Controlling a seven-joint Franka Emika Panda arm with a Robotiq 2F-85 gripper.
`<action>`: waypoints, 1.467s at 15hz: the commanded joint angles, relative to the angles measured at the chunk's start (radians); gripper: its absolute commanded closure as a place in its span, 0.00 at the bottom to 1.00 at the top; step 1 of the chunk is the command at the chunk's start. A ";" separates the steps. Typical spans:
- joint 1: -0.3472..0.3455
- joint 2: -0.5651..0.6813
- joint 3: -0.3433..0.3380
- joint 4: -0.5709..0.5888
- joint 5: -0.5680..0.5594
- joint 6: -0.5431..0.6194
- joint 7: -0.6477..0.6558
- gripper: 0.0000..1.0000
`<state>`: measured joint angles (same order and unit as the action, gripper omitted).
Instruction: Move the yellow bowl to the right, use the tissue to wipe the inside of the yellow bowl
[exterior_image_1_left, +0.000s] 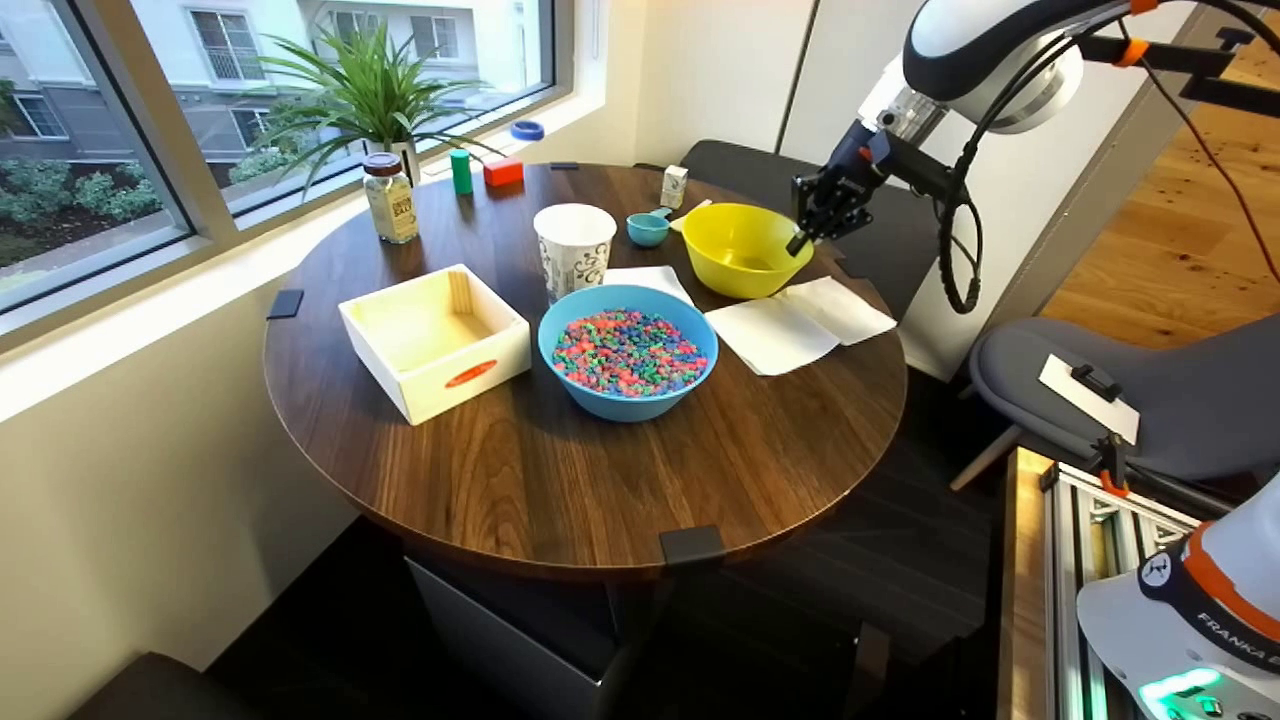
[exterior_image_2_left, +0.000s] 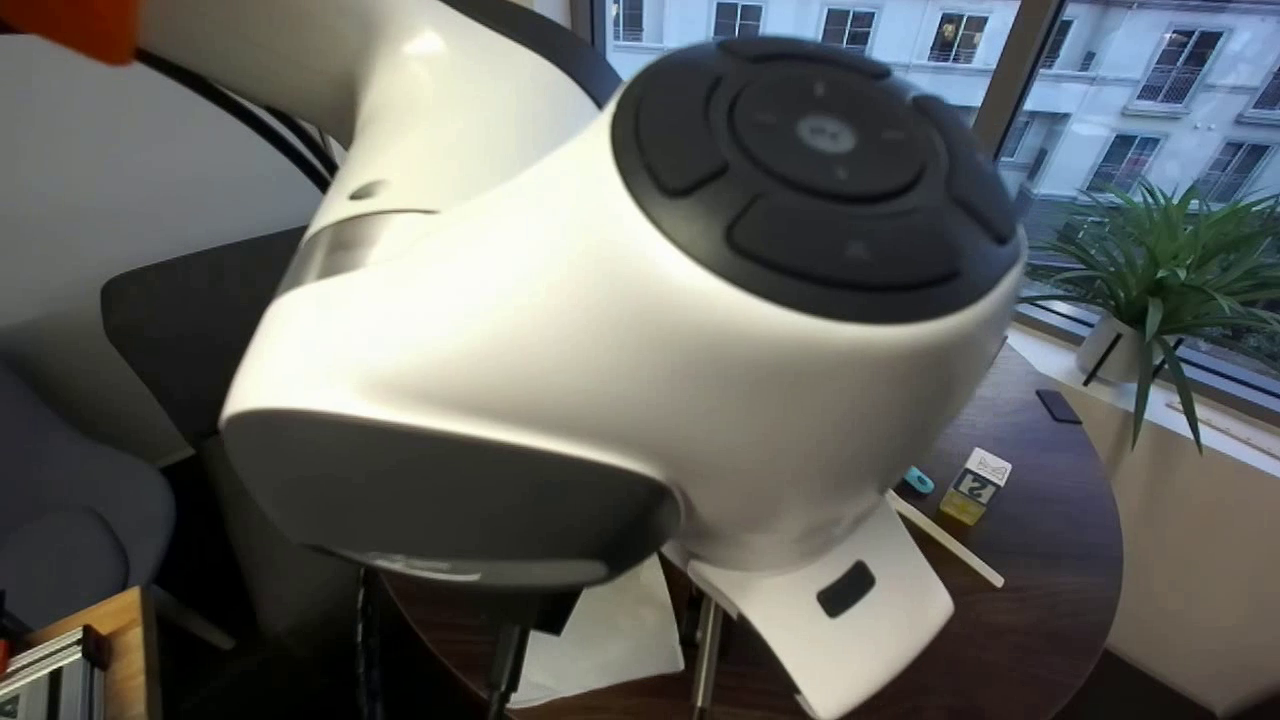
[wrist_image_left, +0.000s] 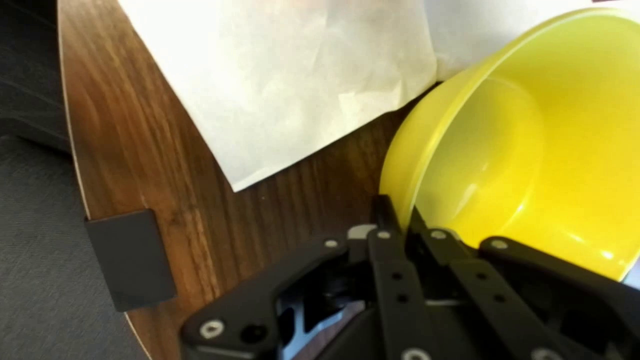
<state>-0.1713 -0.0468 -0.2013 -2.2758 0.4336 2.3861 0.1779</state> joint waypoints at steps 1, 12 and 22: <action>0.006 -0.012 0.022 -0.066 -0.053 -0.026 0.040 0.99; 0.035 -0.077 0.085 -0.140 -0.168 -0.011 0.108 0.39; 0.038 -0.206 0.162 -0.199 -0.422 0.015 0.236 0.00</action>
<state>-0.1255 -0.1818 -0.0636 -2.4246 0.0929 2.3881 0.3525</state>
